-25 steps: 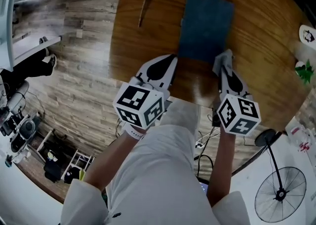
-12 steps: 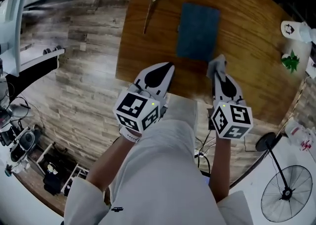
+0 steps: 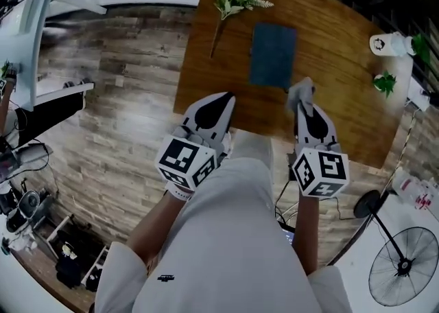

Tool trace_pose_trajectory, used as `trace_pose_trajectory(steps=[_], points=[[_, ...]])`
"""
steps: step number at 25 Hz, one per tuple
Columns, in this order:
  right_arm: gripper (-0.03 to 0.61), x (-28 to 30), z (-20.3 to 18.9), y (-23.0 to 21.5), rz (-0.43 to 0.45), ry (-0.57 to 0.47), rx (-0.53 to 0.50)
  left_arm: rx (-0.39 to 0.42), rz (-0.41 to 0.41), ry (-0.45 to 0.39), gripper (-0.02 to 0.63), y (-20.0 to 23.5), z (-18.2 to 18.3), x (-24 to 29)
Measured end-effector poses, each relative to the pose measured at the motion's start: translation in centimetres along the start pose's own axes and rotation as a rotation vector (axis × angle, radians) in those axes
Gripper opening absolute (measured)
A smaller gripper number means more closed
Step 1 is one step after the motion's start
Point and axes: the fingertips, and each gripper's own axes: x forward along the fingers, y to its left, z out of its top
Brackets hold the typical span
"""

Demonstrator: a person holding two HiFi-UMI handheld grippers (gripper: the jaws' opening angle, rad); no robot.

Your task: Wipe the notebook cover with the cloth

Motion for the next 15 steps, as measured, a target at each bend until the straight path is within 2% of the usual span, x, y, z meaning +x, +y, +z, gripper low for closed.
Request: trace_pose_trajectory(steps=[4,9,15], points=[[0.04,-2.5,2.6,2.1,0.0,-0.078,-0.017,0.022,0.023,-0.026,0.02,1.1,1.1,-2.6],[0.04,-5.3,5.5,5.0,0.021,-0.161,-0.074,0.087,0.026,-0.087,0.018,1.1,3.9,-6.0],[0.04,-8.5,7.9,7.5,0.007,-0.263,-0.13,0.086,0.007,-0.15,0.018,0.8,6.1,-9.8]])
